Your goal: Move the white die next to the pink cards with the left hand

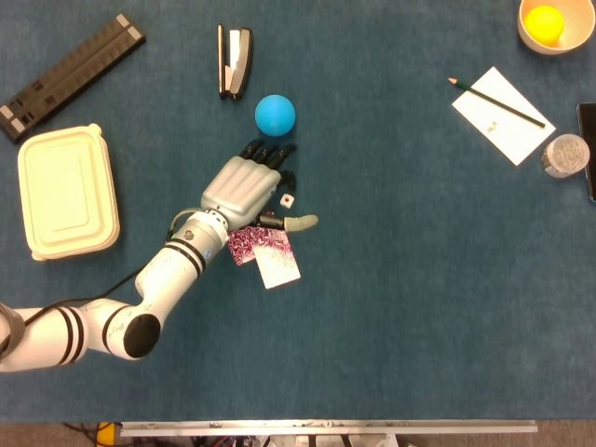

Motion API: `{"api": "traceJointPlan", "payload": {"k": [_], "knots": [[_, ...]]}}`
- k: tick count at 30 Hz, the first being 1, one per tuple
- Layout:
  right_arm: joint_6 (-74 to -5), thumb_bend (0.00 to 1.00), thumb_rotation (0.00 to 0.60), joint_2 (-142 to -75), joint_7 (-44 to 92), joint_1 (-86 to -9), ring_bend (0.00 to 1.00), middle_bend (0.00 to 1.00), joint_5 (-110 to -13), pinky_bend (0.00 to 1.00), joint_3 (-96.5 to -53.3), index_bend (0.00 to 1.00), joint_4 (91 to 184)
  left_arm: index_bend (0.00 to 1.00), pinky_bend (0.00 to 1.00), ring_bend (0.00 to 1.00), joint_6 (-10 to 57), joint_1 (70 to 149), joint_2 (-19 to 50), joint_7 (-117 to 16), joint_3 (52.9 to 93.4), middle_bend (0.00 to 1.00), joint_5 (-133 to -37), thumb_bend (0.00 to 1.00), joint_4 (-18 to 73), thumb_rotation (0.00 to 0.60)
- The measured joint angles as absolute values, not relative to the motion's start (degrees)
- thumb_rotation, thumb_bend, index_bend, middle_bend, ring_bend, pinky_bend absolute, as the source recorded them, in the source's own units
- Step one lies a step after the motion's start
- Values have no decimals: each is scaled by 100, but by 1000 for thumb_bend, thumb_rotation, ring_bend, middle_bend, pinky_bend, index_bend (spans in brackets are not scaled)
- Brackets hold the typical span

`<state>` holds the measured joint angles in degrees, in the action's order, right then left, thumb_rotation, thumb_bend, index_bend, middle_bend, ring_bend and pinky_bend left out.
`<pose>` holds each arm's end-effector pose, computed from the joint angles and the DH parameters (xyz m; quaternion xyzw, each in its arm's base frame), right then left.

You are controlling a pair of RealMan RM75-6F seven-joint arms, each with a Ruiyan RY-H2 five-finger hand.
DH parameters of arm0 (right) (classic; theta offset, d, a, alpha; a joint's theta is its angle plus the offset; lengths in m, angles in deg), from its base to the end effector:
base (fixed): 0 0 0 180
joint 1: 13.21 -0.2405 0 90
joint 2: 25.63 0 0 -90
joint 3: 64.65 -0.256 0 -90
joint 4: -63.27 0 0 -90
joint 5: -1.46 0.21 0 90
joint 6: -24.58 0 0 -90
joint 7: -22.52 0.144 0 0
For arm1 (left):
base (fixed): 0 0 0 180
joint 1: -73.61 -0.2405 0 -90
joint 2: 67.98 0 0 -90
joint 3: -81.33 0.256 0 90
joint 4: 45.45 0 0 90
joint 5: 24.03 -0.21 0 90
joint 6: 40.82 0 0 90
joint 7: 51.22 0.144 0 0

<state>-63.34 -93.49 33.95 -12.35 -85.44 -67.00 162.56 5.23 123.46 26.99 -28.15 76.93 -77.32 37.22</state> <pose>-0.2925 -0.1480 0.1345 0.4869 -0.5057 0.4823 0.5241 -0.1321 0.3208 -0.0816 -0.8022 -0.4139 -0.2800 0.3267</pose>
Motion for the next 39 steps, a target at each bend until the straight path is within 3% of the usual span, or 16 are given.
{"api": "traceJointPlan", "payload": {"k": [39], "knots": [[-6365, 287, 600, -9379, 3476, -1212, 57, 211, -8627, 63, -6657, 253, 16199, 302, 0, 0, 1003, 11997, 2320, -2591, 7977, 0, -7778, 25, 4612, 0]]}}
